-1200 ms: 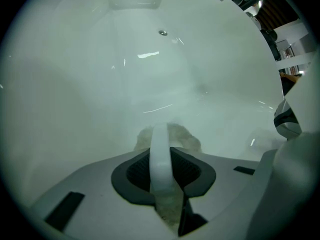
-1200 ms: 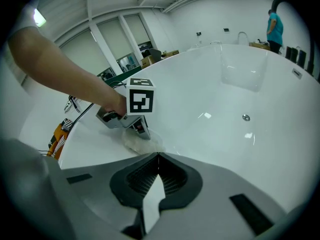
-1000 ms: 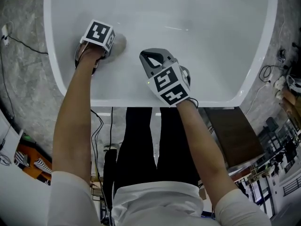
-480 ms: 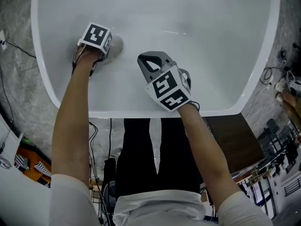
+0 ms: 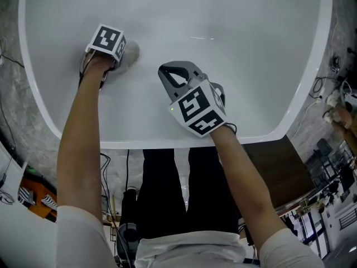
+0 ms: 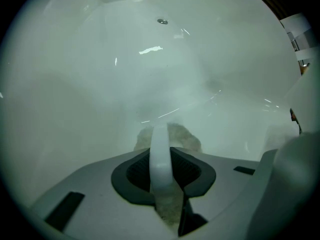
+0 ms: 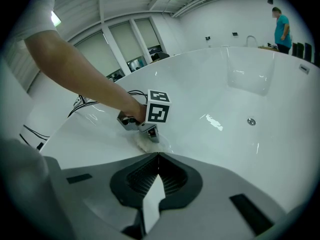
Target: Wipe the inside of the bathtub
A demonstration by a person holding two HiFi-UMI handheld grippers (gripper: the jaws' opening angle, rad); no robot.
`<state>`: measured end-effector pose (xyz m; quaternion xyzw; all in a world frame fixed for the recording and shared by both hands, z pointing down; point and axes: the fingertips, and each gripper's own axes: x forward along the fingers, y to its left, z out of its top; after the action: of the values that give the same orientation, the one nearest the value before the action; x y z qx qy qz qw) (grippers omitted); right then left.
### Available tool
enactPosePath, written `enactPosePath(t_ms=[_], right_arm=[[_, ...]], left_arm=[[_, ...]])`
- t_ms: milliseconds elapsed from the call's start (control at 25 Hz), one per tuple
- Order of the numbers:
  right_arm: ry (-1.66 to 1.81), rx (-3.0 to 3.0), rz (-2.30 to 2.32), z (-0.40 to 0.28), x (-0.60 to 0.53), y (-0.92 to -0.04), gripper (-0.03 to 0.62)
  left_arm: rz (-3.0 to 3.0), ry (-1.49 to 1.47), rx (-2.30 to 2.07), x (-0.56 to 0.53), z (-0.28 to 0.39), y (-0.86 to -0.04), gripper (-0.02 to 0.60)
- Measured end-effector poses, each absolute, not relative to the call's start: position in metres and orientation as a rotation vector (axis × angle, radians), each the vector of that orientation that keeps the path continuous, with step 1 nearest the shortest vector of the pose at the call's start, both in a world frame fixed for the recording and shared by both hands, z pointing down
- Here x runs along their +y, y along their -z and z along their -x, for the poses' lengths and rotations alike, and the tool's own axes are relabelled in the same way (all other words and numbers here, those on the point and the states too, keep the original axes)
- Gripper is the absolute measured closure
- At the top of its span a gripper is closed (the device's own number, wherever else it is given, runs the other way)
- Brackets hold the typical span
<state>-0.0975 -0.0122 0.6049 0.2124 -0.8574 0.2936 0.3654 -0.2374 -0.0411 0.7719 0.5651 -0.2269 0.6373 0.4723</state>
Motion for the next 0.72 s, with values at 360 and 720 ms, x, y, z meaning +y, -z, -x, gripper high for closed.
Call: enactPosePath(t_ms=[360,720], right_arm=[[-0.759,-2.223,-0.566,0.08,-0.016,-0.605,0.574],[-0.761,-2.23,-0.594,0.067,-0.018,-0.609,0.574]], left_arm=[[-1.381,-1.579,-0.556,-0.048,0.226,-0.79,0.485],[-1.386,-1.572,-0.558,-0.051,0.209,-0.803,0.485]])
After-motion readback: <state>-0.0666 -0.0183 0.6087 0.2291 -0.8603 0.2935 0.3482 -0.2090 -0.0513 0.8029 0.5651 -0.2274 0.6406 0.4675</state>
